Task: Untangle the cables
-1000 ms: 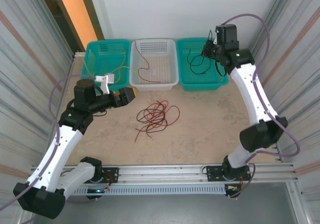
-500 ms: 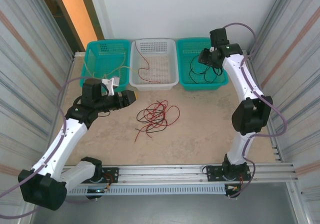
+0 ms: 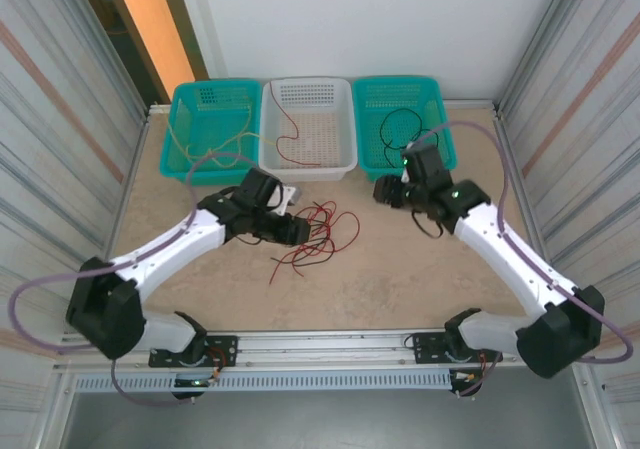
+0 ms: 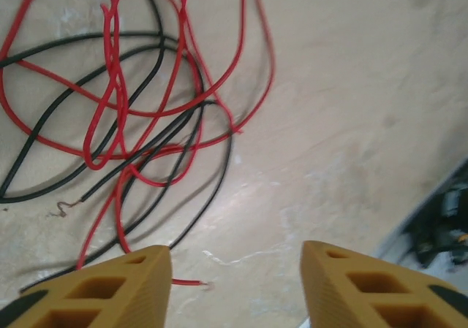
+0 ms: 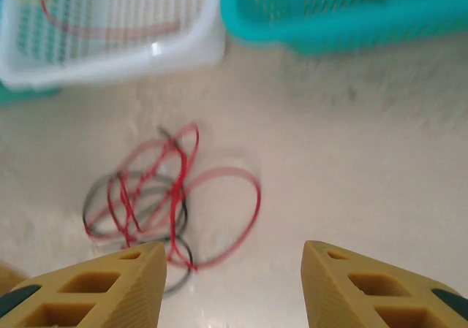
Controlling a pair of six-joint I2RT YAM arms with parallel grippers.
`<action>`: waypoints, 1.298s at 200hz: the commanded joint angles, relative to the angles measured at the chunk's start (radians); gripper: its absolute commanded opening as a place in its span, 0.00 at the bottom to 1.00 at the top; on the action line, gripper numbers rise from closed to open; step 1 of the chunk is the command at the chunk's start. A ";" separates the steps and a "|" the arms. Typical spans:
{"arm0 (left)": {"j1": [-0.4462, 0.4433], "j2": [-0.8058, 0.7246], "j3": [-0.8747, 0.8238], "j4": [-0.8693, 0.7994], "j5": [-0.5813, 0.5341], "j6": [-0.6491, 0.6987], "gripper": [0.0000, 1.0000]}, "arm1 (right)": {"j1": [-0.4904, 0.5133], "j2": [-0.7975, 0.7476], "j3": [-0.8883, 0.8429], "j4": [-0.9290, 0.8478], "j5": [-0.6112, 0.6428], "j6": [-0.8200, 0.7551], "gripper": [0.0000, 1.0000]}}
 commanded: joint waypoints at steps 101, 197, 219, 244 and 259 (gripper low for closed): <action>0.003 0.265 0.061 0.117 -0.214 0.035 0.17 | 0.197 0.177 -0.010 0.125 0.025 0.178 0.45; 0.002 0.018 0.062 0.134 -0.158 0.054 0.00 | 0.204 0.122 0.003 0.120 0.021 0.159 0.46; 0.002 -0.109 0.066 0.134 -0.101 0.092 0.00 | 0.229 0.094 0.017 0.145 0.027 0.126 0.52; 0.014 -0.143 0.052 0.117 -0.116 0.124 0.21 | 0.238 0.088 0.042 0.142 0.045 0.115 0.56; 0.027 -0.075 0.074 0.056 -0.135 0.111 0.44 | 0.239 0.086 0.047 0.142 0.052 0.120 0.56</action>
